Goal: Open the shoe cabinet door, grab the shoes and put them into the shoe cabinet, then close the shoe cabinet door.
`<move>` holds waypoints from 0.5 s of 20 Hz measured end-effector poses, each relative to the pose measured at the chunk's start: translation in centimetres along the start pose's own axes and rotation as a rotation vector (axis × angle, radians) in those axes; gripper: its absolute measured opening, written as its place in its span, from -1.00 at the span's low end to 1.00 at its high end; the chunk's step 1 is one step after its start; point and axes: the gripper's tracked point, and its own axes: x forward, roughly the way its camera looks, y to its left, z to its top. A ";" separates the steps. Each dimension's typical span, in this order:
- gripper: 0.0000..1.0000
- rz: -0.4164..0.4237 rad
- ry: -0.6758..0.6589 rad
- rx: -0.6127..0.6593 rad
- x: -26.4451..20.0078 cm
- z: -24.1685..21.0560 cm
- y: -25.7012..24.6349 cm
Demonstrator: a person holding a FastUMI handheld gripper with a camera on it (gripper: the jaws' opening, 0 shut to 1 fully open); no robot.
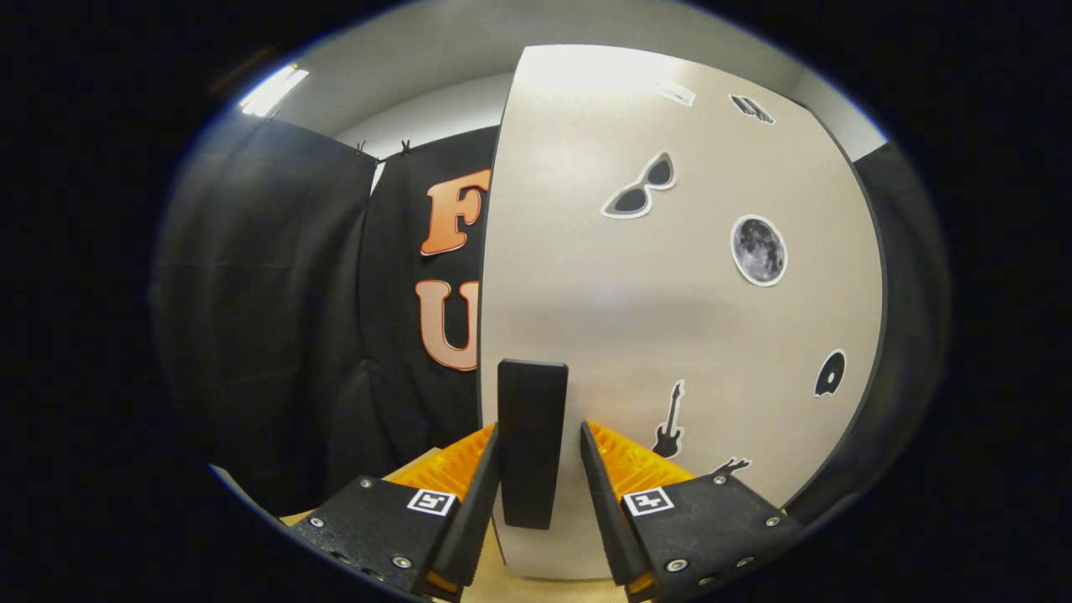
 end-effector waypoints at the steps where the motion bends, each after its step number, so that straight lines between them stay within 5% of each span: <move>1: 0.18 -0.006 -0.001 0.000 0.1 0.0 0.0; 10: 0.21 -0.065 -0.004 -0.016 0.7 0.0 -0.4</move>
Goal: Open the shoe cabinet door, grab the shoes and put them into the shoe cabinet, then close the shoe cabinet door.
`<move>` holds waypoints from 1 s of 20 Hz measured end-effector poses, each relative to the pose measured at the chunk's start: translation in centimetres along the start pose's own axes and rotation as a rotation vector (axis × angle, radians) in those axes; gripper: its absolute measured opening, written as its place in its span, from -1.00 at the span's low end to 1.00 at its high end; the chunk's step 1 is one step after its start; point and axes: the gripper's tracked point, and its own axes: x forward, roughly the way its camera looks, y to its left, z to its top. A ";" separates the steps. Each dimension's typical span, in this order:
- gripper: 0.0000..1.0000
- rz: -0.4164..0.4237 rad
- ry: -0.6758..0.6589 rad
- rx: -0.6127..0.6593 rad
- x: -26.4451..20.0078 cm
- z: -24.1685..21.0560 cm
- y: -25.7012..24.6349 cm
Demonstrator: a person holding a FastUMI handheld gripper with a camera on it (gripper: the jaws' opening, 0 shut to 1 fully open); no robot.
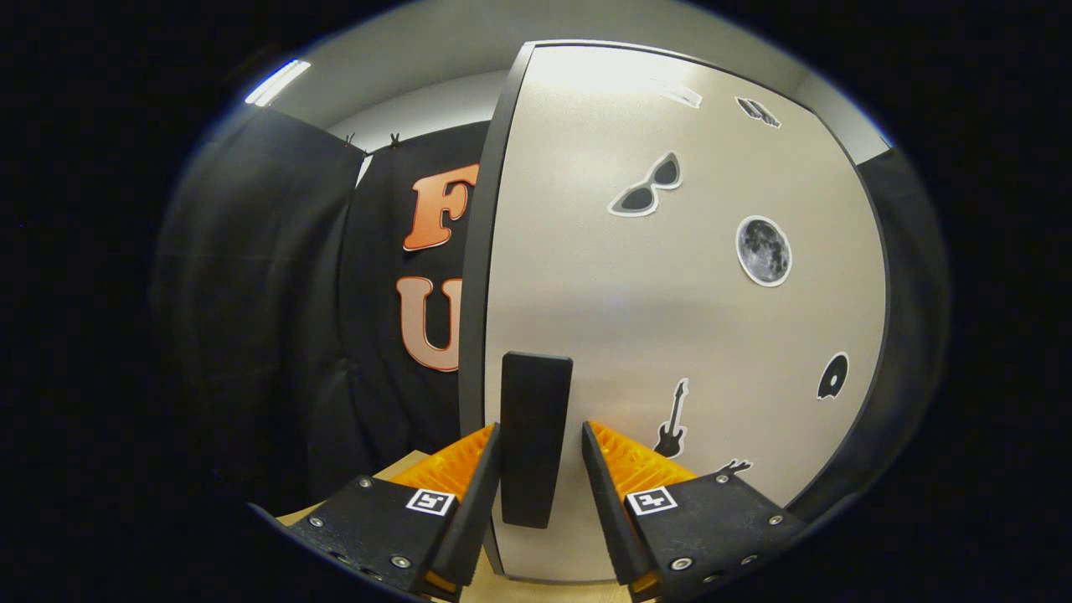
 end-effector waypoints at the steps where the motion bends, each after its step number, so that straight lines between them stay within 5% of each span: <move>1: 0.22 0.008 0.005 0.019 0.0 -0.1 0.3; 9: 0.37 -0.012 0.046 0.063 -7.3 -1.0 0.6; 20: 0.49 -0.188 -0.018 0.057 -23.0 0.7 -4.4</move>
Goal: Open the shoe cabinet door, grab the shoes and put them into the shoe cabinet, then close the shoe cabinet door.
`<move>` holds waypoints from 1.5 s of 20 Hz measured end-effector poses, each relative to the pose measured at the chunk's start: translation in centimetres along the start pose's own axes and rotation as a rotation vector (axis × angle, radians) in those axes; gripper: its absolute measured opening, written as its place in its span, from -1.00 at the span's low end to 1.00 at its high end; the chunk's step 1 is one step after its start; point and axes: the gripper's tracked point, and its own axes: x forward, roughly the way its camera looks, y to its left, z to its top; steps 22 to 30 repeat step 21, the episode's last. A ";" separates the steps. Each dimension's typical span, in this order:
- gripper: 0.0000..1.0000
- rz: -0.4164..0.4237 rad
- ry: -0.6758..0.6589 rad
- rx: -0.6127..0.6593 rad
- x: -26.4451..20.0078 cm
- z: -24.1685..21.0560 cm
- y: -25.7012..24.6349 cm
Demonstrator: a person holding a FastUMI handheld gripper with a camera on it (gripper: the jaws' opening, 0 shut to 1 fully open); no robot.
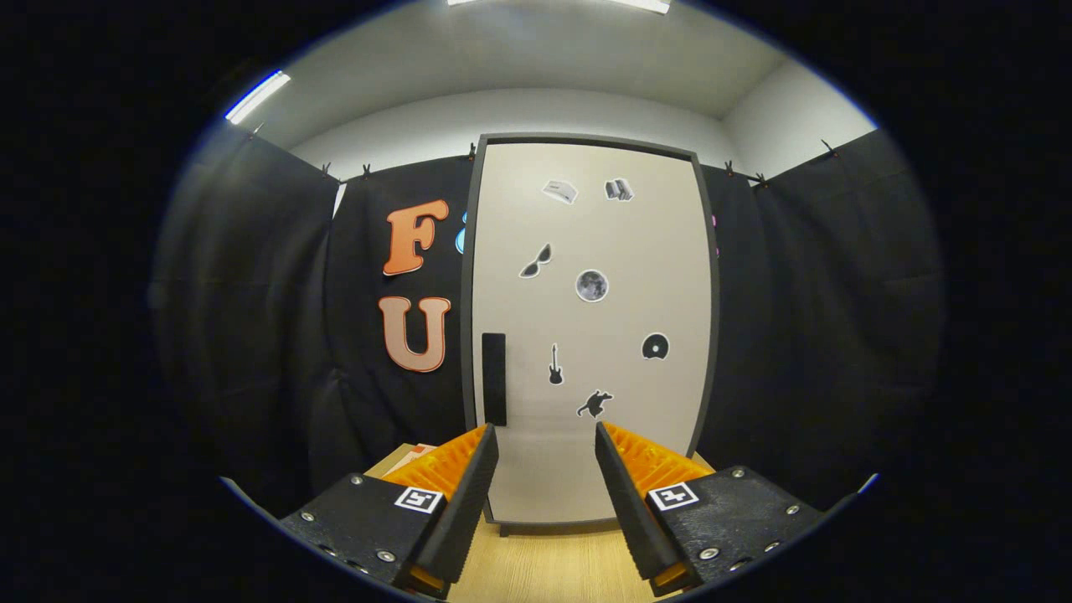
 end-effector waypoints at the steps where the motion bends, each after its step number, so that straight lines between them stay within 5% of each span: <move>1: 0.51 -0.012 -0.001 -0.001 -0.9 0.1 -0.5; 9: 0.67 -0.085 -0.042 -0.038 -5.6 1.3 -2.7; 30: 0.81 -0.089 -0.049 -0.023 -6.8 1.3 -2.7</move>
